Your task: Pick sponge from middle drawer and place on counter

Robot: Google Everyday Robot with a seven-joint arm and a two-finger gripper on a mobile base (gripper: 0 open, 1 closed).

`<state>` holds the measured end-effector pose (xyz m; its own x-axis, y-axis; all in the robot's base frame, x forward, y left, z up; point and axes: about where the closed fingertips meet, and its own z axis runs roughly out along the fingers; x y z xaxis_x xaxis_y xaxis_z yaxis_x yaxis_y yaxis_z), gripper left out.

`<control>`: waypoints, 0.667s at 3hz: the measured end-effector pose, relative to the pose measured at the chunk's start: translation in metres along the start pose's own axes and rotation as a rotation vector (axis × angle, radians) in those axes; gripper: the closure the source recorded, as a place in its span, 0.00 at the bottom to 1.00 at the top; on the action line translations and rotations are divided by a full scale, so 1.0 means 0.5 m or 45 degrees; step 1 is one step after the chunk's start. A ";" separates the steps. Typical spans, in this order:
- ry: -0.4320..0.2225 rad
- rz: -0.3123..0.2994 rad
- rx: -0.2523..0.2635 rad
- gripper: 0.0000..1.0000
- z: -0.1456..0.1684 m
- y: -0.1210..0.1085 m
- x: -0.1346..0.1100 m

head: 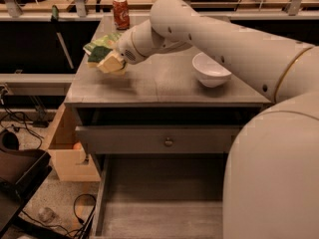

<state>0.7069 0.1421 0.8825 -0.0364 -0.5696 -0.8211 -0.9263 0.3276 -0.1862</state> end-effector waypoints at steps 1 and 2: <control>0.000 -0.001 -0.004 0.40 0.003 0.003 -0.001; 0.000 -0.002 -0.009 0.17 0.007 0.006 -0.002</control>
Offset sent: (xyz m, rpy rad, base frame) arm -0.0006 0.0015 -0.0006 -0.0001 0.0011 0.0024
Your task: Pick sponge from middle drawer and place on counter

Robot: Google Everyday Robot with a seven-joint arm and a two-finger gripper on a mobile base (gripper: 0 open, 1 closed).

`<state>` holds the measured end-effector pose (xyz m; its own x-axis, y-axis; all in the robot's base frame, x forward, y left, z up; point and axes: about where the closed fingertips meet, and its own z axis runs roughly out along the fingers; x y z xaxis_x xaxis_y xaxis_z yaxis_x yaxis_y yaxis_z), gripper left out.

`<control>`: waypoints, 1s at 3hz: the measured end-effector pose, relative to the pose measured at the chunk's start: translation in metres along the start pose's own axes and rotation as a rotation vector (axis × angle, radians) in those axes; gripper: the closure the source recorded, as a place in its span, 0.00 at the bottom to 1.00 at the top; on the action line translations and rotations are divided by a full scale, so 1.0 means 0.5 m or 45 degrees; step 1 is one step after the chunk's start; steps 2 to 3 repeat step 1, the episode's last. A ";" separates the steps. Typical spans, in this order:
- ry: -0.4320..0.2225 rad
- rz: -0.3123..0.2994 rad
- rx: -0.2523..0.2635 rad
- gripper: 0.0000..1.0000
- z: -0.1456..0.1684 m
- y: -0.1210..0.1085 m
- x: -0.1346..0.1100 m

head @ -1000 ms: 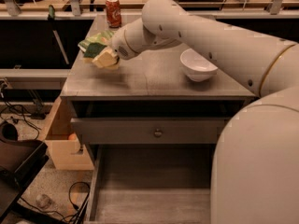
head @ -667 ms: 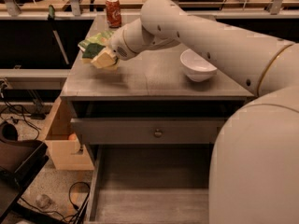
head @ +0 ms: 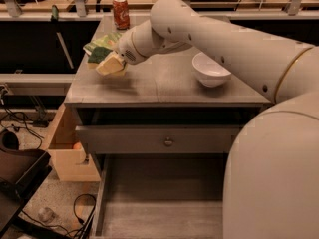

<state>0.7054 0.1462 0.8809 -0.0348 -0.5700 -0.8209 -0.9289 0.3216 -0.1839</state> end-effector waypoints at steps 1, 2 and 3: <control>0.000 -0.001 -0.005 0.00 0.004 0.003 -0.001; 0.000 -0.001 -0.005 0.00 0.004 0.003 -0.001; 0.000 -0.001 -0.005 0.00 0.004 0.003 -0.001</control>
Offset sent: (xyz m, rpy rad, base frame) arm 0.0000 0.0000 0.0000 0.0000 0.0000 0.0000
